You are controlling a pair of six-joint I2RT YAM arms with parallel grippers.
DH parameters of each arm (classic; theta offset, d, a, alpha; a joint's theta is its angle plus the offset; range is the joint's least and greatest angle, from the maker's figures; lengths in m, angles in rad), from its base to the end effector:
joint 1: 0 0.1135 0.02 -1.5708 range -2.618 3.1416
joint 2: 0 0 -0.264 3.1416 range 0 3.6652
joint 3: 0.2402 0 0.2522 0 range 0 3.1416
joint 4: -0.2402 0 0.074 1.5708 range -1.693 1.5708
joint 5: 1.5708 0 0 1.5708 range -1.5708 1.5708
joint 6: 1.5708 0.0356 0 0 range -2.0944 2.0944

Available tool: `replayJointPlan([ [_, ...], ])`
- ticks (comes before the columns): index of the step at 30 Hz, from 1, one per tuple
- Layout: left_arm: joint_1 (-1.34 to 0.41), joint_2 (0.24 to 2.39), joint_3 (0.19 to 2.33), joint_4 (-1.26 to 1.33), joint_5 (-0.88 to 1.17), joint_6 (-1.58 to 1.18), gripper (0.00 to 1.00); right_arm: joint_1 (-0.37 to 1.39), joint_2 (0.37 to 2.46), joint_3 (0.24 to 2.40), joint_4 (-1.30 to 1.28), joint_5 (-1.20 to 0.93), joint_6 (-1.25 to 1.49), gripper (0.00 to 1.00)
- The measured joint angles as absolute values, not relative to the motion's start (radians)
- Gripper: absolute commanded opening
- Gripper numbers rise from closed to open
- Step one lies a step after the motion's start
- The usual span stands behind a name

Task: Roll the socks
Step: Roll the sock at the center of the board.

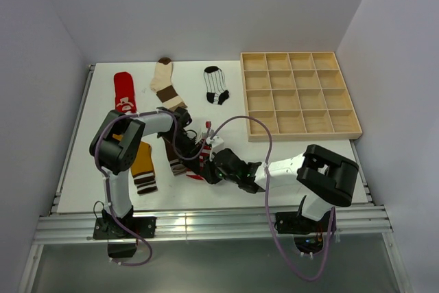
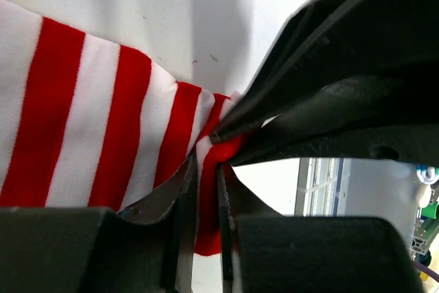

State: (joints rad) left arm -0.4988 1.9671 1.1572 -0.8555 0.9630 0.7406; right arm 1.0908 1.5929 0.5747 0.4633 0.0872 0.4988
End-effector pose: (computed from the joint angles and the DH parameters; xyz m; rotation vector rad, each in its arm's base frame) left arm 0.2717 -0.1813 0.1271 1.5454 2.2835 -1.4455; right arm 0.1406 0.2634 0.1428 -0.6019 2.1606 0.8223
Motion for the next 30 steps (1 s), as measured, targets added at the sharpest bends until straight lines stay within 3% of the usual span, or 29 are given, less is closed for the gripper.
replayJointPlan([
  [3,-0.499,1.97,1.163,-0.856,0.959,0.74,0.09,1.091,1.594,0.574,0.466,0.089,0.506,0.1],
  [10,-0.484,1.961,1.163,-0.807,0.945,0.631,0.3,1.09,1.594,0.553,0.504,0.113,0.51,0.07],
  [24,-0.337,1.755,1.135,-0.494,0.874,0.281,0.4,1.091,1.612,0.532,0.567,0.044,0.48,0.02],
  [30,-0.257,1.619,1.062,-0.413,0.756,0.209,0.39,1.041,1.619,0.543,0.555,-0.05,0.481,0.01],
])
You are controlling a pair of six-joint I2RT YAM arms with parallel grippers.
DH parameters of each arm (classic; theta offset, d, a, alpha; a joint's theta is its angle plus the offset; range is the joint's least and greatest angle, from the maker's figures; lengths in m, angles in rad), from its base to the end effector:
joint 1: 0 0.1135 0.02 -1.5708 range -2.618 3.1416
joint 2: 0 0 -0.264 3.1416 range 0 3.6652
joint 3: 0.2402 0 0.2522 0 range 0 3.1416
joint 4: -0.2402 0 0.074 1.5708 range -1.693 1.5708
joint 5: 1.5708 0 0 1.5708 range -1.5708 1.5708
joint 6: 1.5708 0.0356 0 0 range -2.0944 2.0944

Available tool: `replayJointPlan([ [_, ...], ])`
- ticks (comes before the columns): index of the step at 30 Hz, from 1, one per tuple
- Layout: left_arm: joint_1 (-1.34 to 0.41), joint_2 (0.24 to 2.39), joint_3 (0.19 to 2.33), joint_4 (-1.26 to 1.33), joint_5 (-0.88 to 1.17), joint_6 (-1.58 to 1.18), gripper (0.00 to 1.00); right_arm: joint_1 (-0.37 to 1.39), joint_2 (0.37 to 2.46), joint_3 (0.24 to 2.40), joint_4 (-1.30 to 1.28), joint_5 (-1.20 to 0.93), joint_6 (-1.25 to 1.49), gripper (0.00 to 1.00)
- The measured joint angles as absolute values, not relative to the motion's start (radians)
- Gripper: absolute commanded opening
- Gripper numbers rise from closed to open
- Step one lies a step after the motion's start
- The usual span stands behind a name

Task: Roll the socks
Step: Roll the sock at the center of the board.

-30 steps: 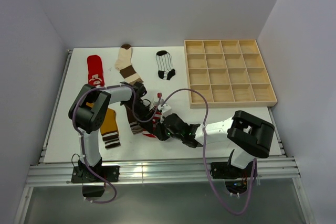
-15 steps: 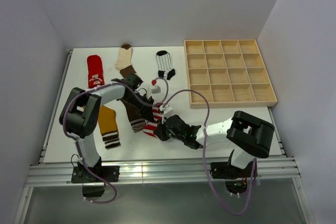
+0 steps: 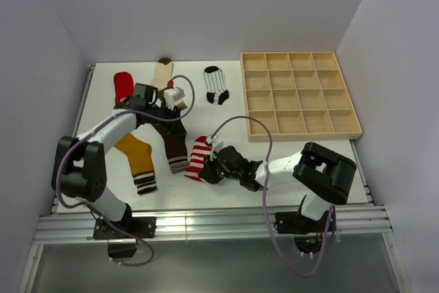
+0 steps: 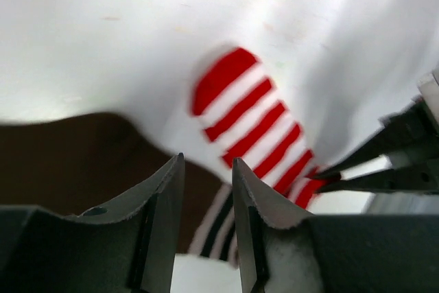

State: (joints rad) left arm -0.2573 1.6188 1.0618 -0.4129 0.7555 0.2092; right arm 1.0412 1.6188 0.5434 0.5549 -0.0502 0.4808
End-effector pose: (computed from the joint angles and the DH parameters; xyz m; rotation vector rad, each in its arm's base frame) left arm 0.3118 -0.1073 0.2162 0.8407 2.2639 -0.9687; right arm 0.1485 0.2572 0.1357 -0.6516 2.1463 0.9370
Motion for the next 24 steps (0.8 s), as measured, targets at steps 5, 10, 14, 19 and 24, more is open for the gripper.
replayJointPlan([
  [5,-0.257,1.435,1.051,-0.381,0.542,0.132,0.47,1.026,1.63,0.595,0.479,-0.085,0.48,0.01],
  [10,-0.3,1.211,1.032,-0.362,0.374,0.139,0.39,1.01,1.644,0.616,0.458,-0.12,0.488,0.01],
  [14,-0.334,1.137,0.986,-0.359,0.334,0.228,0.42,0.995,1.667,0.638,0.449,-0.154,0.506,0.0],
  [19,-0.367,1.079,0.748,-0.381,0.337,0.403,0.56,0.977,1.705,0.688,0.425,-0.197,0.527,0.0],
  [24,-0.401,1.078,0.659,-0.386,0.356,0.488,0.61,0.944,1.711,0.707,0.384,-0.248,0.543,0.0],
])
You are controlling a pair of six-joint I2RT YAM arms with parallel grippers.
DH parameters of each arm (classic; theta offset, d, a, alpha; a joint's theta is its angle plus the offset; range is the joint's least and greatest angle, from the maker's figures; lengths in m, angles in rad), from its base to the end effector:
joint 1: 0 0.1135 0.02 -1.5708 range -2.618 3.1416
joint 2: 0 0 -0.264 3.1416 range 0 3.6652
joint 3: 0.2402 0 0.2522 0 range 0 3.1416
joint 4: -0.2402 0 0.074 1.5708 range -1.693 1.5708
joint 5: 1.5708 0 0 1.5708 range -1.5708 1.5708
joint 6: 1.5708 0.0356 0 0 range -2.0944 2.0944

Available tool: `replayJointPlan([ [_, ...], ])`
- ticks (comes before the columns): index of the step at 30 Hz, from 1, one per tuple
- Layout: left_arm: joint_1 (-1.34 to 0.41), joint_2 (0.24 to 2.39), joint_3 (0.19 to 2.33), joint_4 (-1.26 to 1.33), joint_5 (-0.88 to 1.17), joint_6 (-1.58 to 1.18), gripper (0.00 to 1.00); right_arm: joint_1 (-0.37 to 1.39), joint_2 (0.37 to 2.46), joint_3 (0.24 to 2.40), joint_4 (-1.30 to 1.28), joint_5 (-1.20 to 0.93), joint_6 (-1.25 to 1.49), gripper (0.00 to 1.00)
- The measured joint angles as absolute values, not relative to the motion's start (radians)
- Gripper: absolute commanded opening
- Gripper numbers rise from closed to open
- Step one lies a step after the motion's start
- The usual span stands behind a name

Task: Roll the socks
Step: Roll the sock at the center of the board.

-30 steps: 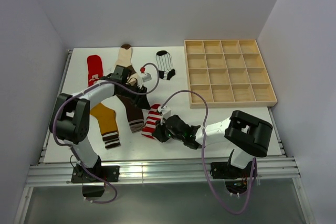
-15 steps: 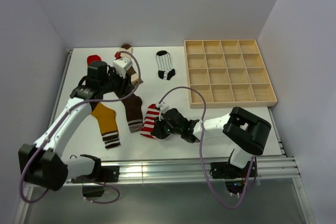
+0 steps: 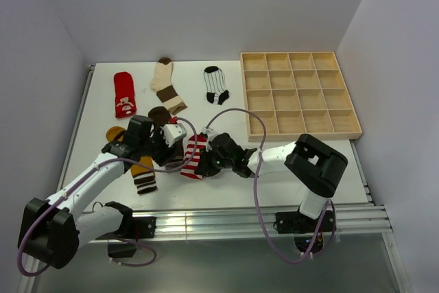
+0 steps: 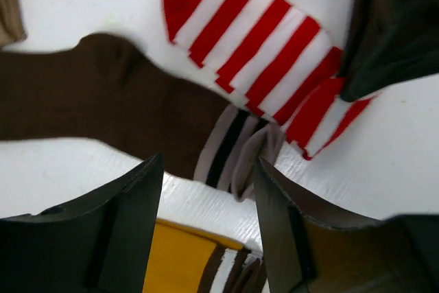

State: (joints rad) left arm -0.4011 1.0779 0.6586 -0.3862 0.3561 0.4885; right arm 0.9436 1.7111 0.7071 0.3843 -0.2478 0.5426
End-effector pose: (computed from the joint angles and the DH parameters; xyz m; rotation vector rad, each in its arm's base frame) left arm 0.1955 -0.0964 0.2237 1.1587 2.0374 -0.3792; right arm 0.1851 0.2702 0.1374 -0.6260 2.3110 1.0516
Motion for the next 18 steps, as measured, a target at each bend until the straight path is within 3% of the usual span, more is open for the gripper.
replayJointPlan([
  [9,-0.506,1.052,0.576,-0.347,0.448,0.593,0.61,0.894,1.746,0.782,0.273,-0.337,0.539,0.0],
  [15,-0.525,1.052,0.54,-0.34,0.494,0.649,0.75,0.871,1.779,0.836,0.213,-0.399,0.524,0.0],
  [18,-0.527,1.052,0.526,-0.33,0.517,0.685,0.74,0.858,1.798,0.866,0.178,-0.432,0.514,0.0],
])
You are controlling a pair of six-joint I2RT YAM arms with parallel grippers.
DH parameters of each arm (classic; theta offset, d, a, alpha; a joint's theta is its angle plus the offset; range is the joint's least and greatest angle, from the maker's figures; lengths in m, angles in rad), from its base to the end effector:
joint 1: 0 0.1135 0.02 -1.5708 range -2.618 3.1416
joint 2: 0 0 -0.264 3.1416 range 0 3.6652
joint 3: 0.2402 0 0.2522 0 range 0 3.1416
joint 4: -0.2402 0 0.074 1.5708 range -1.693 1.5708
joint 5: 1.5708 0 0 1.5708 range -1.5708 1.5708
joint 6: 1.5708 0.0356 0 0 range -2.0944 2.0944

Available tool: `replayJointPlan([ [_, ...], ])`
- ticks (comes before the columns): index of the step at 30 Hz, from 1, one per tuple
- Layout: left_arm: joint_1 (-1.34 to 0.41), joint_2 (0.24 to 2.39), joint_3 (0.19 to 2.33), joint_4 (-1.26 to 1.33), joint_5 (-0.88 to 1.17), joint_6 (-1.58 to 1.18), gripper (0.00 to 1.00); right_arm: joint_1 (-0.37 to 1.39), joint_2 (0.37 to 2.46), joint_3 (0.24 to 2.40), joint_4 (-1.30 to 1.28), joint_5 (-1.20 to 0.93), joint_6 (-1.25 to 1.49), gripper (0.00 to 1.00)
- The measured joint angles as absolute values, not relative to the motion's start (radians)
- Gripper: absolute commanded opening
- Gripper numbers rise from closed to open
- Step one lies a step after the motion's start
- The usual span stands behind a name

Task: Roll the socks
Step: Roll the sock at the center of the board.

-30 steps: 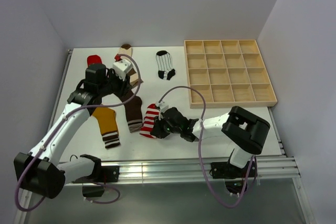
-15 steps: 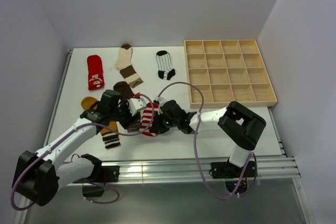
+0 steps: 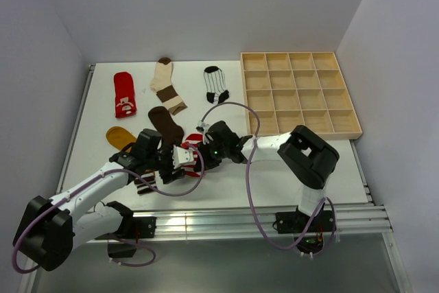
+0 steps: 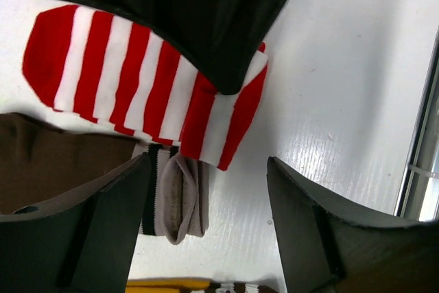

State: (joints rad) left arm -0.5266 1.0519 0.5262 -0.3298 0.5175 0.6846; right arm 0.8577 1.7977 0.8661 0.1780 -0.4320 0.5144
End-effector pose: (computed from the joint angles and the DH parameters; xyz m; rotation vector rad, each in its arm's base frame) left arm 0.1640 -0.1157 0.1925 1.5214 1.7910 -0.5481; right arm 0.2185 0.2754 0.1372 -0.6713 2.4604 1.1274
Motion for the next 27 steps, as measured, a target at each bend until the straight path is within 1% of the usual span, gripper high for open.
replayJointPlan([
  [5,-0.542,1.062,0.487,-0.284,0.521,0.715,0.69,0.835,1.827,0.909,0.128,-0.485,0.502,0.0],
  [7,-0.568,1.065,0.467,-0.255,0.506,0.715,0.67,0.826,1.834,0.92,0.113,-0.501,0.5,0.0],
  [13,-0.657,1.074,0.428,-0.163,0.429,0.712,0.63,0.811,1.837,0.931,0.077,-0.525,0.488,0.0],
  [22,-0.754,1.081,0.392,-0.035,0.285,0.688,0.65,0.807,1.853,0.965,0.026,-0.543,0.472,0.0],
  [27,-0.8,1.098,0.382,0.0,0.245,0.687,0.66,0.804,1.856,0.977,0.006,-0.547,0.462,0.0],
])
